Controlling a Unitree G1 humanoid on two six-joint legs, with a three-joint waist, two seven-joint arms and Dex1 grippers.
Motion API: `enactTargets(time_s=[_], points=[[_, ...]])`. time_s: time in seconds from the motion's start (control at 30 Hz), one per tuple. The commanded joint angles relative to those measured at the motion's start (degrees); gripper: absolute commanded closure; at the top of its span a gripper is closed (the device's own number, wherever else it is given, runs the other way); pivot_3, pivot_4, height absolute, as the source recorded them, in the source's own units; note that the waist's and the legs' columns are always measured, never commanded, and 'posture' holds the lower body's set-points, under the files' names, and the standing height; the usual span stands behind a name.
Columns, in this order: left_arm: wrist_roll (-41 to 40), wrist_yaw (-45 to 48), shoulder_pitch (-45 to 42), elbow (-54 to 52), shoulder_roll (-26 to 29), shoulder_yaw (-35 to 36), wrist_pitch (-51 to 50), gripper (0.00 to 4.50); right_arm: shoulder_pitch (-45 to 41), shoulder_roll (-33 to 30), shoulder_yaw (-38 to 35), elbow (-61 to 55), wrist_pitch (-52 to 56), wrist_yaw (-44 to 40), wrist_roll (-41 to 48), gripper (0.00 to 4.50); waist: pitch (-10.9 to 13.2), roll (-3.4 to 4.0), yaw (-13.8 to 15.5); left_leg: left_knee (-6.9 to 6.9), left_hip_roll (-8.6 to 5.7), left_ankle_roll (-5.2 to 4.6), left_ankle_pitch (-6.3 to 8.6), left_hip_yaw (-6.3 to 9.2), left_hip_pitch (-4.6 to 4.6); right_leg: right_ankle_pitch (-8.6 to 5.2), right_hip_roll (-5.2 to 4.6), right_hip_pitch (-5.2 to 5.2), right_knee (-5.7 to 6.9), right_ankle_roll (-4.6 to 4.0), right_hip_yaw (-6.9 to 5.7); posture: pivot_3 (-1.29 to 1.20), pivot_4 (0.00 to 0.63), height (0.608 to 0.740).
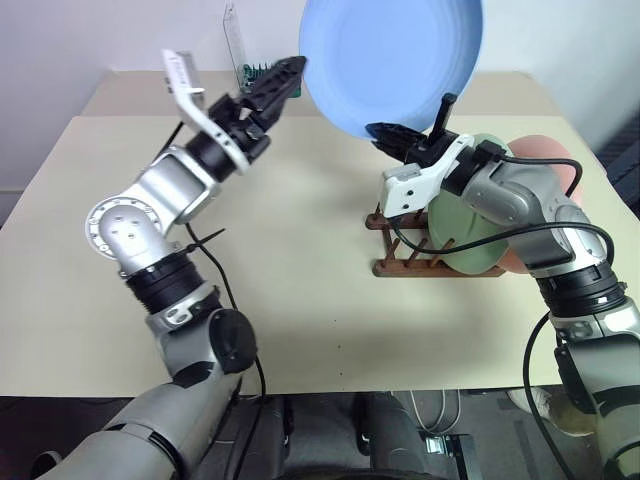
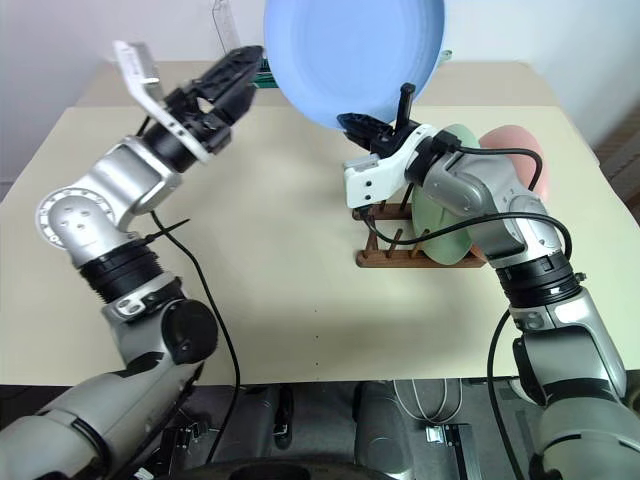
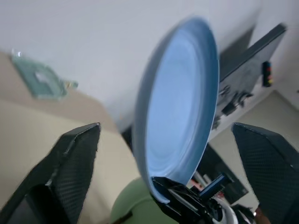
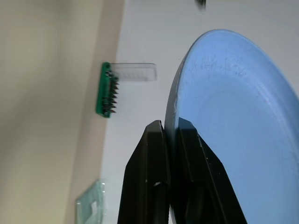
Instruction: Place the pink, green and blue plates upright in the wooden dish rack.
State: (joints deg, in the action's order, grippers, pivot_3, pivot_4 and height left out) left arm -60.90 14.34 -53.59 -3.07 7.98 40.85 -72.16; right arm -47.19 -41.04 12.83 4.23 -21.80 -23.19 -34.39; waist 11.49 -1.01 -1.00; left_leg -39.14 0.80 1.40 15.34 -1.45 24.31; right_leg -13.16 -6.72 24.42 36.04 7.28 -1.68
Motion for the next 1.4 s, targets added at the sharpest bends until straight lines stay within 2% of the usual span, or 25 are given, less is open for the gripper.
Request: enactTargets(time_s=[0.03,0.1,0.27,0.33,0.37,0.47,0.57,0.6,0.7,0.8,0.93,1.03,1.4], points=[[-2.5,10.9,2.7,-0.6,6.9,-3.6,3.2,0.08,-3.1,2.4,-6.2,-1.7,3.1,1.6,7.1,4.50,0.0,0.00,0.0,0.00,0.00,0.00,0.00,0.01,0.00,0.00,0.00,0.00,0.00,0.00,0.00,0.00,0.150,0.740],[2.4,19.0,6.7,-2.3,10.2,-8.0,11.6,0.08,-3.4,6.0,-8.9,-3.1,6.8,-0.1,15.4,4.50,0.0,0.00,0.2,0.00,0.01,0.00,0.00,0.02,0.00,0.00,0.00,-0.02,0.00,0.00,-0.01,0.00,0.150,0.740],[10.8,31.9,14.2,-3.3,18.0,-19.3,22.6,0.08,-5.5,17.6,-18.1,-14.2,30.6,-6.3,49.8,4.50,0.0,0.02,0.4,-0.02,0.04,0.00,0.00,0.04,-0.01,0.02,0.00,-0.09,0.02,-0.03,-0.05,0.00,0.150,0.740],[13.5,36.0,15.8,-3.5,19.2,-21.4,28.8,0.08,-7.8,19.6,-22.7,-17.2,38.9,-3.6,59.5,4.50,0.0,0.02,0.4,-0.02,0.04,-0.01,0.00,0.05,0.01,0.03,0.00,-0.09,0.09,-0.05,-0.06,0.00,0.150,0.740],[13.5,37.4,15.9,-2.8,19.8,-21.7,29.7,0.08,-8.8,20.0,-25.8,-18.3,44.3,-1.9,67.3,4.50,0.0,0.03,0.5,-0.02,0.05,-0.02,0.00,0.05,0.02,0.04,0.00,-0.09,0.09,-0.07,-0.07,0.00,0.150,0.740],[14.6,39.8,15.9,-0.5,21.0,-22.3,33.1,0.08,-11.3,20.3,-33.6,-20.2,56.4,5.5,87.2,4.50,0.0,0.05,0.4,-0.01,0.06,-0.38,0.21,0.06,0.03,0.04,0.00,-0.09,0.09,-0.07,-0.10,0.00,0.150,0.740],[15.1,42.3,16.1,1.2,22.0,-22.9,35.4,0.08,-11.7,18.7,-37.9,-20.7,64.4,15.5,102.1,4.50,0.0,0.09,0.3,0.00,0.07,-0.44,0.24,0.05,0.01,0.04,0.01,-0.09,0.10,-0.07,-0.10,0.00,0.150,0.740],[15.3,42.9,16.0,1.7,22.4,-23.1,35.9,0.08,-11.6,18.1,-39.3,-21.0,65.7,18.9,106.9,4.50,0.0,0.09,0.3,-0.01,0.07,-0.45,0.25,0.04,0.01,0.04,0.01,-0.09,0.09,-0.07,-0.09,0.00,0.150,0.740],[15.5,46.1,16.2,3.9,22.7,-23.0,38.9,0.08,-10.4,15.2,-41.3,-21.8,66.5,32.4,129.0,4.50,0.0,0.10,0.3,0.00,0.07,-0.47,0.26,0.03,0.03,0.04,0.01,-0.07,0.11,-0.07,-0.09,0.00,0.150,0.740],[16.9,48.4,16.4,5.2,22.6,-24.1,42.3,0.08,-7.2,11.2,-40.4,-23.6,65.7,40.0,142.4,4.50,0.0,0.10,0.4,0.01,0.07,-0.51,0.27,0.01,0.03,0.04,0.01,-0.06,0.09,-0.07,-0.08,0.00,0.150,0.740],[18.3,51.3,16.7,6.5,23.0,-25.7,45.2,0.08,0.2,11.3,-40.4,-27.3,66.6,44.1,147.4,4.50,0.0,0.06,0.3,-0.02,0.07,-0.56,0.30,-0.01,0.05,0.04,0.01,-0.07,0.04,-0.07,-0.06,0.00,0.150,0.740],[18.9,53.1,16.4,7.4,23.5,-27.2,45.6,0.08,6.6,9.9,-41.2,-30.6,67.3,43.2,147.4,4.50,0.0,0.06,0.4,-0.02,0.07,-0.57,0.30,0.00,0.06,0.04,0.01,-0.06,0.02,-0.07,-0.05,0.00,0.150,0.740],[20.9,56.7,16.2,8.9,23.7,-29.5,48.2,0.08,18.7,8.5,-42.7,-37.1,63.7,41.4,147.4,4.50,0.0,0.07,0.4,-0.03,0.07,-0.60,0.31,0.01,0.07,0.04,0.02,-0.02,0.00,-0.07,-0.02,0.00,0.150,0.740]])
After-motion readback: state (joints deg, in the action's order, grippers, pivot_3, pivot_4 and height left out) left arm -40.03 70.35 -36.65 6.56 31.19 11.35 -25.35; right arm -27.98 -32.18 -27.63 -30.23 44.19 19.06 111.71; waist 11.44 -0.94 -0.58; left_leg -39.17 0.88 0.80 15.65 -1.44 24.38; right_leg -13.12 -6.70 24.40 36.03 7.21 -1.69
